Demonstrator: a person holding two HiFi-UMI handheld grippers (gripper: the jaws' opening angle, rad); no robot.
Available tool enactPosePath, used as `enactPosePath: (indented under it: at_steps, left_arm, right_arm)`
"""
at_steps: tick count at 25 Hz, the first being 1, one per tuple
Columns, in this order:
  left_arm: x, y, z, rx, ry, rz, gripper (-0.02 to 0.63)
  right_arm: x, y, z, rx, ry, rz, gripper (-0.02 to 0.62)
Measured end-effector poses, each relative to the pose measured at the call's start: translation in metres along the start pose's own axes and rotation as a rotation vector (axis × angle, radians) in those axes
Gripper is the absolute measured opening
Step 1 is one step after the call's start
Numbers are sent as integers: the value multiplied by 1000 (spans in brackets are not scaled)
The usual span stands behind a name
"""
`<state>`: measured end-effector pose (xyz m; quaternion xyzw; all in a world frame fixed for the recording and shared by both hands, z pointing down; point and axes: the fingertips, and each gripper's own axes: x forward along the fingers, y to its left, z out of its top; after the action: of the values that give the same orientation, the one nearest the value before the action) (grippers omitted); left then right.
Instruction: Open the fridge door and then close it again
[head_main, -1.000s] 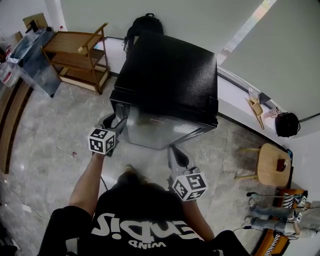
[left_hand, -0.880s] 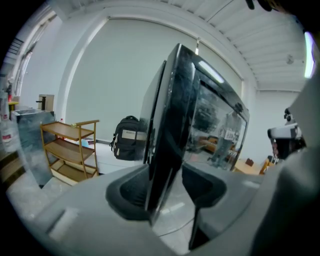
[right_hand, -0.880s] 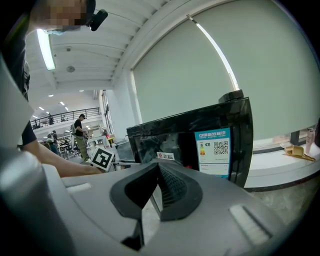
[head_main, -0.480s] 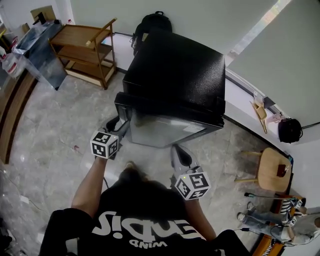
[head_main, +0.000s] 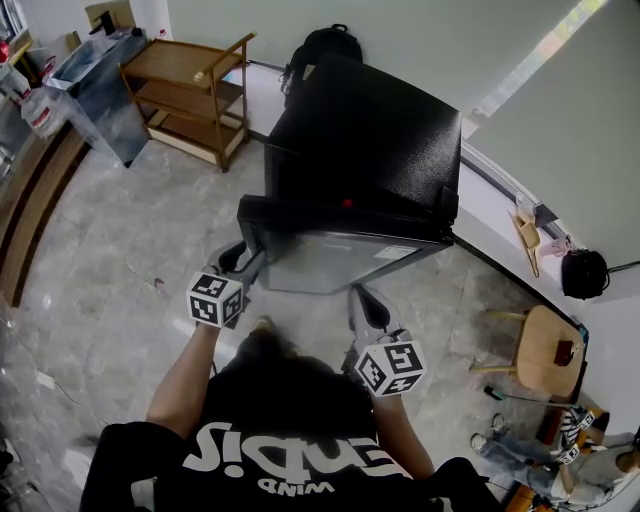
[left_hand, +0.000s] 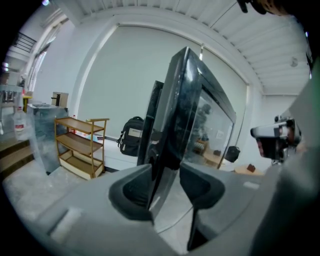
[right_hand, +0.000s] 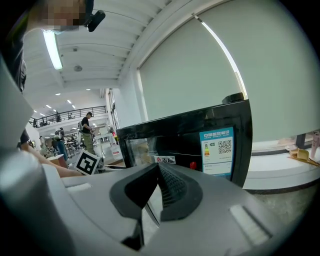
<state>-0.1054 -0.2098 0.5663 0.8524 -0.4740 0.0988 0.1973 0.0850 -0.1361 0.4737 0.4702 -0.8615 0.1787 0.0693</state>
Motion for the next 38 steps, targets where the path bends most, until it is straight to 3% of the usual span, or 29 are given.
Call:
enactPosePath:
  at_steps: [22, 38]
  left_arm:
    - [-71, -59, -44, -13, 51, -50, 106]
    - [-89, -82, -58, -34, 58, -81, 92]
  right_arm:
    - [-32, 16, -13, -17, 10, 31, -3]
    - [-40, 14, -19, -16, 24, 34, -2]
